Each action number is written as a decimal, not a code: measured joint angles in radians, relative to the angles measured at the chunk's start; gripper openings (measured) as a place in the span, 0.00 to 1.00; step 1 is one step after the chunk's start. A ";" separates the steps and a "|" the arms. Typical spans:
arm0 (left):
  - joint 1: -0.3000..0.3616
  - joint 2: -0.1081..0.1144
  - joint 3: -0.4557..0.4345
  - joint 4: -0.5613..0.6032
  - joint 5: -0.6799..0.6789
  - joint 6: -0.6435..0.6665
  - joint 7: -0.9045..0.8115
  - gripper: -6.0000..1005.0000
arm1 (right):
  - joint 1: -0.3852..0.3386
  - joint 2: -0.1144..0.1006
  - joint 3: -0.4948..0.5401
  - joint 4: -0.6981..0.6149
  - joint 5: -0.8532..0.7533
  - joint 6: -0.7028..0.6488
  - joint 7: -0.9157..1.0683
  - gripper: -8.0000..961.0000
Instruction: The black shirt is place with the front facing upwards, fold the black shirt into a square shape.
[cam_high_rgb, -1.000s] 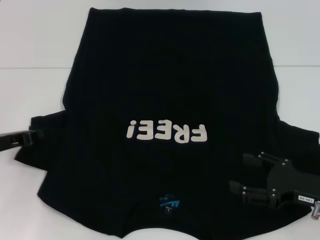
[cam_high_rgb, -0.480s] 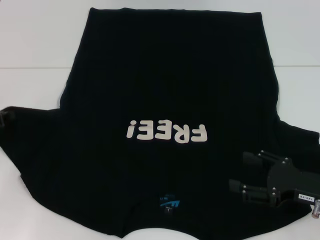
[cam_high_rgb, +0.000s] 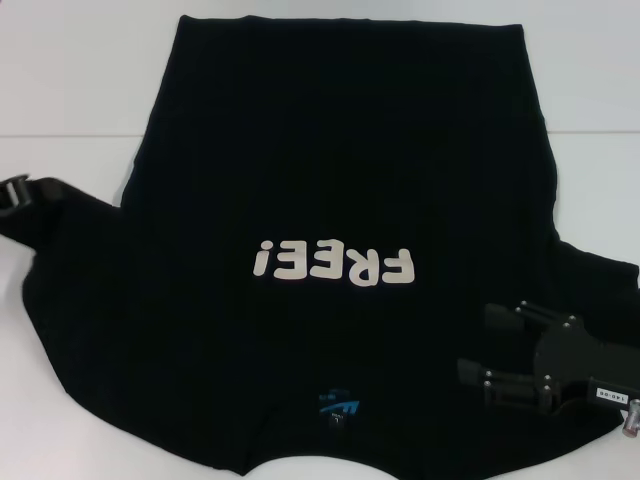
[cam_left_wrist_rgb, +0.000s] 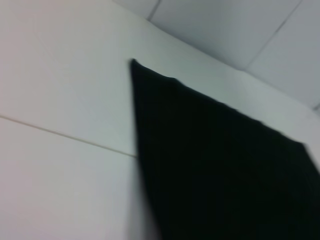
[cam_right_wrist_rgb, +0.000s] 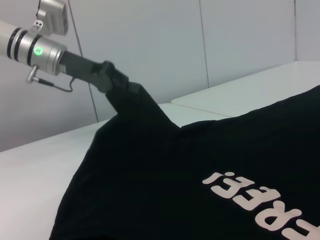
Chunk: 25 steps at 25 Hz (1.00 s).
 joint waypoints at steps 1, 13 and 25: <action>-0.006 0.001 0.000 0.000 0.000 0.013 -0.014 0.02 | 0.000 0.000 0.000 0.000 0.000 0.000 0.000 0.95; -0.095 -0.046 0.062 -0.202 -0.003 -0.051 -0.095 0.02 | 0.000 0.000 -0.003 0.005 0.000 0.001 0.000 0.95; -0.094 -0.124 0.083 -0.302 -0.053 -0.218 -0.035 0.13 | -0.002 0.000 -0.003 0.003 0.000 0.000 0.008 0.95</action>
